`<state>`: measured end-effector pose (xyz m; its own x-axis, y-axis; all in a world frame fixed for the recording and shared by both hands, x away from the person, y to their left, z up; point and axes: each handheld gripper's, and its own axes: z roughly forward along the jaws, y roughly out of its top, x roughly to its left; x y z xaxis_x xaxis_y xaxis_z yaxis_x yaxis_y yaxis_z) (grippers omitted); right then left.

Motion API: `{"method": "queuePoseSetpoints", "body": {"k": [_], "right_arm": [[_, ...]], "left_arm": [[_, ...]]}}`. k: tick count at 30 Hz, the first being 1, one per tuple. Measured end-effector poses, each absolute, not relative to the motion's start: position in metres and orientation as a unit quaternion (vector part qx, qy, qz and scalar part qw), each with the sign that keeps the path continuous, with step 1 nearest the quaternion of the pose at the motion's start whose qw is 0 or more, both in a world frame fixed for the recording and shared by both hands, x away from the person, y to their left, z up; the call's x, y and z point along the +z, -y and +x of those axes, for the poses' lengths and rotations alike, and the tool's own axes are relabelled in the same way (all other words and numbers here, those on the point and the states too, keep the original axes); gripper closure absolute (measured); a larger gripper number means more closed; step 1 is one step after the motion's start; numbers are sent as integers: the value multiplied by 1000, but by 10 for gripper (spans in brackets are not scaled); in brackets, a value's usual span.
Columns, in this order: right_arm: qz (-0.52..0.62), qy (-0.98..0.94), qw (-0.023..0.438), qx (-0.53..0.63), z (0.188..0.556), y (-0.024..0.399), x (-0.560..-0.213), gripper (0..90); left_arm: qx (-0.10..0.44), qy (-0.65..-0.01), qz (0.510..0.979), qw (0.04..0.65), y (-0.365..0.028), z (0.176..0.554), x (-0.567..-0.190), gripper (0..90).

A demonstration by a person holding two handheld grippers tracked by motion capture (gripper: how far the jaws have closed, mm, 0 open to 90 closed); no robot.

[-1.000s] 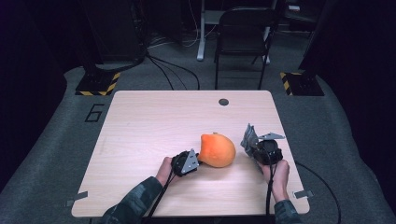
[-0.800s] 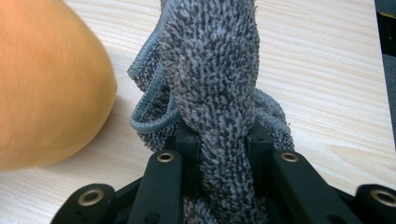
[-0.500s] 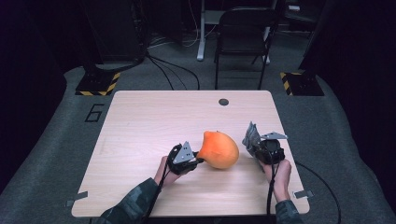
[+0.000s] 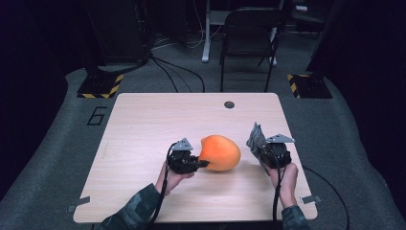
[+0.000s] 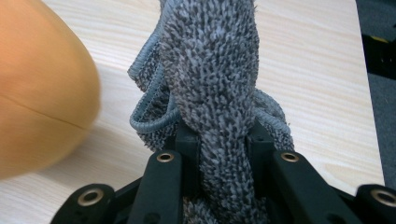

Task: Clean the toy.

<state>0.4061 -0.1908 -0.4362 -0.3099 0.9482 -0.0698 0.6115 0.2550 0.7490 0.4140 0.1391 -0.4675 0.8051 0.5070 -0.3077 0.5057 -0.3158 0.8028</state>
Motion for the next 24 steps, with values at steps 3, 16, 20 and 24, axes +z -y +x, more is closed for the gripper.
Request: {"method": "queuePoseSetpoints", "body": {"k": [3, 16, 20, 24], "right_arm": [[518, -745, 272, 320, 403, 186, -430, 729], [406, -793, 242, 383, 378, 86, -410, 713], [396, -801, 247, 376, 382, 75, -422, 714], [392, -805, 271, 354, 382, 74, -427, 718]], "left_arm": [[-7, -322, 809, 491, -139, 417, -472, 764], [-2, -328, 815, 478, -129, 415, -490, 756], [-7, -329, 815, 477, -128, 414, -493, 756], [6, -323, 816, 479, -125, 412, -492, 756]]}}
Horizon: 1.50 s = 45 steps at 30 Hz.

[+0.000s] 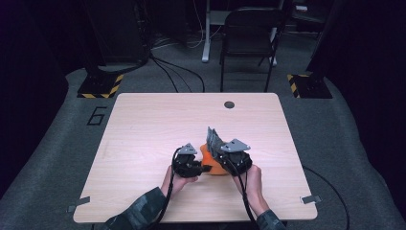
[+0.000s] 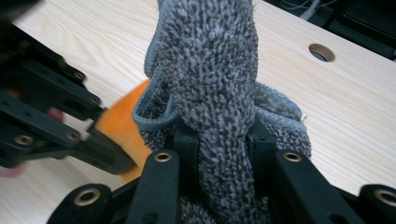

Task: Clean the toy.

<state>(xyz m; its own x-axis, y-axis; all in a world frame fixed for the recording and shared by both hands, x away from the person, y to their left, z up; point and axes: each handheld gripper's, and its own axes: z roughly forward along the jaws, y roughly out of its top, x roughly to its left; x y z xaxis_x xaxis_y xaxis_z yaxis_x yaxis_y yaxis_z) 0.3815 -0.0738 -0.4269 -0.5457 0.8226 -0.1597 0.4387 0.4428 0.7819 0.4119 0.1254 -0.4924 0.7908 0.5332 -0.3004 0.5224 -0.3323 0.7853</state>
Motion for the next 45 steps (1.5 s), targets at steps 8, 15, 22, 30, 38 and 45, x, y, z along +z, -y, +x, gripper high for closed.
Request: {"method": "queuePoseSetpoints", "body": {"k": [8, 15, 22, 30, 38, 45], "right_arm": [[428, -796, 275, 329, 388, 105, -435, 717], [487, -782, 252, 297, 403, 136, -454, 717], [516, -795, 216, 235, 423, 150, -489, 718], [490, -766, 247, 336, 397, 151, -425, 724], [380, -803, 248, 386, 368, 81, -401, 722], [396, -810, 256, 348, 381, 81, -425, 722]], "left_arm": [[14, -315, 819, 480, -124, 411, -493, 756], [13, -315, 818, 481, -124, 411, -494, 755], [11, -309, 817, 487, -126, 412, -494, 752], [19, -299, 823, 483, -124, 412, -494, 750], [23, -297, 824, 483, -124, 411, -494, 750], [26, -296, 825, 481, -123, 411, -495, 748]]}}
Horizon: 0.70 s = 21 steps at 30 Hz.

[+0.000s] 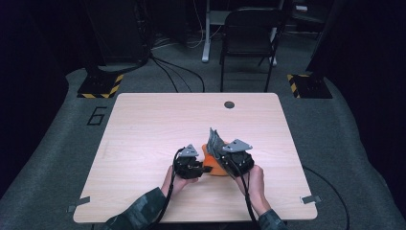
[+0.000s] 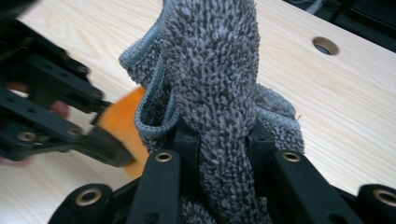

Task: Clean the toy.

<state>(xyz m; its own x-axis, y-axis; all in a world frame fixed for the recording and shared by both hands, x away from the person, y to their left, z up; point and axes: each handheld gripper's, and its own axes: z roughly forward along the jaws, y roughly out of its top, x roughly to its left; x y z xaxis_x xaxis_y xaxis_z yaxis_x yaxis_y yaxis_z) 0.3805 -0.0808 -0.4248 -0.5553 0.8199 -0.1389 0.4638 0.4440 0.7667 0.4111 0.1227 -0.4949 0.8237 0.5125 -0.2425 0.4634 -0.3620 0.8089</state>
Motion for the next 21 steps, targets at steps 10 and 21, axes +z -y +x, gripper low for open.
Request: {"method": "queuePoseSetpoints", "body": {"k": [10, 21], "right_arm": [[422, -802, 246, 344, 388, 106, -433, 722], [465, -796, 238, 306, 400, 135, -446, 723]], "left_arm": [[25, -295, 827, 478, -121, 410, -495, 746], [22, -297, 824, 482, -122, 411, -495, 744]]}}
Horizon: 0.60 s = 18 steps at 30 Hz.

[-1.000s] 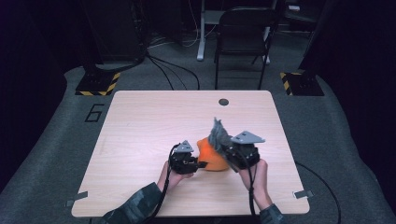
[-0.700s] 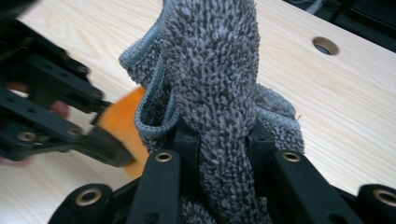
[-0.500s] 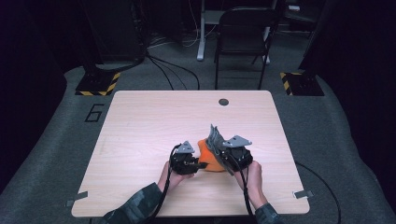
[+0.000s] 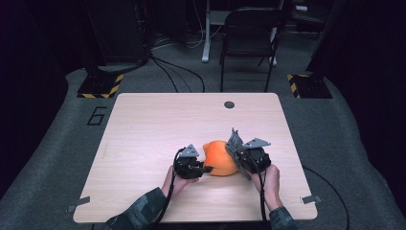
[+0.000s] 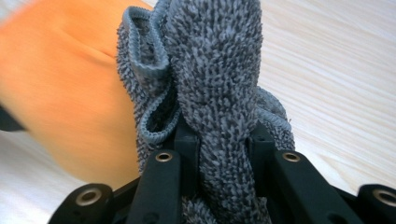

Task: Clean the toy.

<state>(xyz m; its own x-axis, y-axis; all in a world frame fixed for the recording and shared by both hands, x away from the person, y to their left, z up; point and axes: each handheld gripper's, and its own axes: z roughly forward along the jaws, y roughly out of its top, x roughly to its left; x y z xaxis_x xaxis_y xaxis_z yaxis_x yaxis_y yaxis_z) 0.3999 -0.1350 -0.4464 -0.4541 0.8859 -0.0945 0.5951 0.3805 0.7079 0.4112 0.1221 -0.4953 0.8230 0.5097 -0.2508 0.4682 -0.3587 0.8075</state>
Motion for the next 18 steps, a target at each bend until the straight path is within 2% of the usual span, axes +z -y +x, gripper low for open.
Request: {"method": "queuePoseSetpoints", "body": {"k": [5, 18], "right_arm": [[478, -793, 250, 282, 405, 141, -456, 725], [496, -808, 241, 207, 422, 142, -496, 727]], "left_arm": [[20, -299, 824, 481, -123, 412, -495, 744], [19, -301, 822, 484, -124, 412, -496, 744]]}}
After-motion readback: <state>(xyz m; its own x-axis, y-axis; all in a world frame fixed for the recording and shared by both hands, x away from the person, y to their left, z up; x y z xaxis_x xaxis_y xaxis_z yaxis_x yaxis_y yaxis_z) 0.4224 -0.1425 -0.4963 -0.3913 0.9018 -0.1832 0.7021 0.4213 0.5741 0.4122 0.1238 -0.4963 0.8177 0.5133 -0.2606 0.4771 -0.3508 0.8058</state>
